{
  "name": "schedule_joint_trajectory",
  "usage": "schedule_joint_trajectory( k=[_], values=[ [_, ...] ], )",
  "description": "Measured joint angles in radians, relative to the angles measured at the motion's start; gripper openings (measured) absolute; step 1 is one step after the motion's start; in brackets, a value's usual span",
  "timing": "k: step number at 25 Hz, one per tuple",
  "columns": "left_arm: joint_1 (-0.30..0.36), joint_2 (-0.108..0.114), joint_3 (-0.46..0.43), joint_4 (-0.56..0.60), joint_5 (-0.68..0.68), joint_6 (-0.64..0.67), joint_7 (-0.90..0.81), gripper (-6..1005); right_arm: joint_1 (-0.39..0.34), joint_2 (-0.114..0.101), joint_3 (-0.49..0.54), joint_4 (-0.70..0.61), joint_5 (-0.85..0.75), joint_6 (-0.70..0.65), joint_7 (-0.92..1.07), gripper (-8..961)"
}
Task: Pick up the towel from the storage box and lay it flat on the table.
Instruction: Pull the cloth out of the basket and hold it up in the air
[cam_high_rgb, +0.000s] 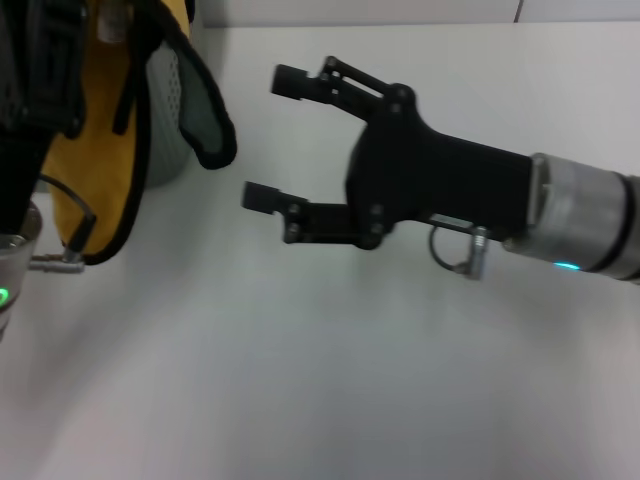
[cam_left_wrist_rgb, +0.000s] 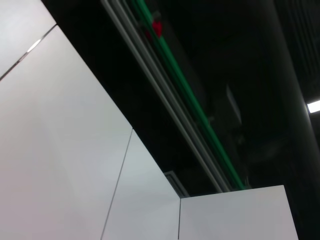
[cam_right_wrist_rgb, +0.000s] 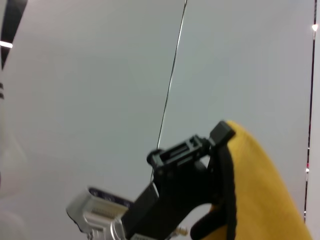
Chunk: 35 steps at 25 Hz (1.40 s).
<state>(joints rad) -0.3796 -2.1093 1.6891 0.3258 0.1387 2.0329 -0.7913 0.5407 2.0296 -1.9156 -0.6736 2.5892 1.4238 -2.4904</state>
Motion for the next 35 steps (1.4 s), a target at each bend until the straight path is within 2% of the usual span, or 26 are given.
schedule_joint_trajectory(
  k=[3, 6, 12, 17, 28, 35],
  values=[
    [-0.004, 0.0, 0.08, 0.004, -0.056, -0.001, 0.058, 62, 0.015, 0.0, -0.063, -0.023, 0.052, -0.076, -0.034, 864],
    [-0.002, 0.0, 0.099, 0.005, -0.07, -0.001, 0.072, 65, 0.012, 0.0, -0.089, -0.04, 0.086, -0.122, -0.065, 864],
    [-0.002, 0.0, 0.118, 0.01, -0.077, -0.001, 0.076, 70, 0.017, 0.0, -0.088, -0.036, 0.11, -0.15, -0.069, 662],
    [-0.001, 0.0, 0.123, 0.018, -0.077, -0.001, 0.076, 75, 0.007, 0.0, -0.084, -0.034, 0.124, -0.175, -0.067, 437],
    [0.002, 0.0, 0.15, 0.02, -0.081, 0.0, 0.086, 85, 0.012, 0.0, -0.086, -0.034, 0.125, -0.18, -0.057, 423],
    [0.008, 0.0, 0.154, 0.022, -0.081, 0.0, 0.085, 91, 0.002, 0.0, -0.093, -0.034, 0.122, -0.179, -0.055, 303]
  ],
)
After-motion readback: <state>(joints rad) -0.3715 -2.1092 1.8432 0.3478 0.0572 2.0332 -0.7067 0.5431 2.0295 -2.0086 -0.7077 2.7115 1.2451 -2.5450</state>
